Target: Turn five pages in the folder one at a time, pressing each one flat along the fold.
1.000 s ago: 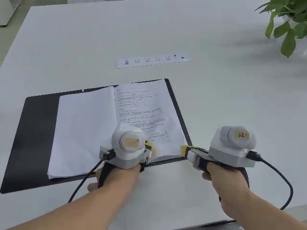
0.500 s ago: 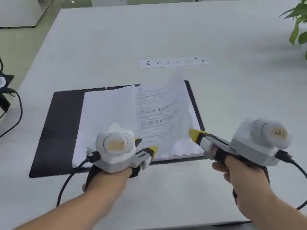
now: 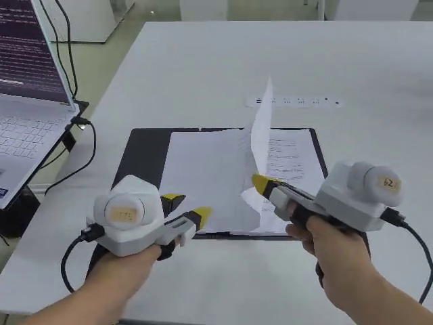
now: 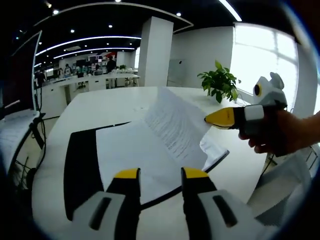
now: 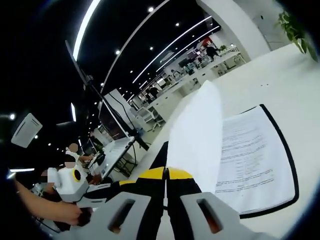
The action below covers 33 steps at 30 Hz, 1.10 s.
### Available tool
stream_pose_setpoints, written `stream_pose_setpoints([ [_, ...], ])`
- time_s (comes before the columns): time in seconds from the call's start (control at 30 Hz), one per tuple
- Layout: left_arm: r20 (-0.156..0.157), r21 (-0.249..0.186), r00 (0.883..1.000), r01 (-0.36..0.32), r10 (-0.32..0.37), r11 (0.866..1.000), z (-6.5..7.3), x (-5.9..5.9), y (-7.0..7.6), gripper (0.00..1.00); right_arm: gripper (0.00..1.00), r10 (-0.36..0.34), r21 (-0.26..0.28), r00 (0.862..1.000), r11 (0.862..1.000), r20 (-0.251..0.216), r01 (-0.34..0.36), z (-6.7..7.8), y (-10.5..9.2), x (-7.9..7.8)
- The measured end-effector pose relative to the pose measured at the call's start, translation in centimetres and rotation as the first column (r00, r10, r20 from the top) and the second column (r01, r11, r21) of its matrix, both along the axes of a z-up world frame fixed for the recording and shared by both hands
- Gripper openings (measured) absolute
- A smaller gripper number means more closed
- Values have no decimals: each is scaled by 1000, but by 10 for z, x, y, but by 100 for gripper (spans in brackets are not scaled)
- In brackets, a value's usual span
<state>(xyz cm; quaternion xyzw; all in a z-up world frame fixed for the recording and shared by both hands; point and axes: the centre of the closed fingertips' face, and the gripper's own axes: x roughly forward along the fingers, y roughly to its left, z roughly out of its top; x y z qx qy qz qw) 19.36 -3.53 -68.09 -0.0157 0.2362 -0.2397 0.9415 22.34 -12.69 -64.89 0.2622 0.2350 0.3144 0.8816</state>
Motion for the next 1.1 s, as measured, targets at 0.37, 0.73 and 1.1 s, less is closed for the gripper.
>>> stream_pose_setpoints([
  [0.37, 24, -4, 996, -91, 91, 996, 12, -20, 55, 30, 0, 119, -30, 993, 992, -27, -120, -18, 76, -2],
  [0.73, 21, -8, 987, -159, 159, 987, 11, -30, 86, 30, 0, 213, -112, 973, 969, -83, -222, -54, 124, -1],
  [1.1, -12, 3, 983, -186, 186, 983, -3, -32, 98, 29, 0, 286, -188, 942, 929, -178, -317, -103, 155, -9],
])
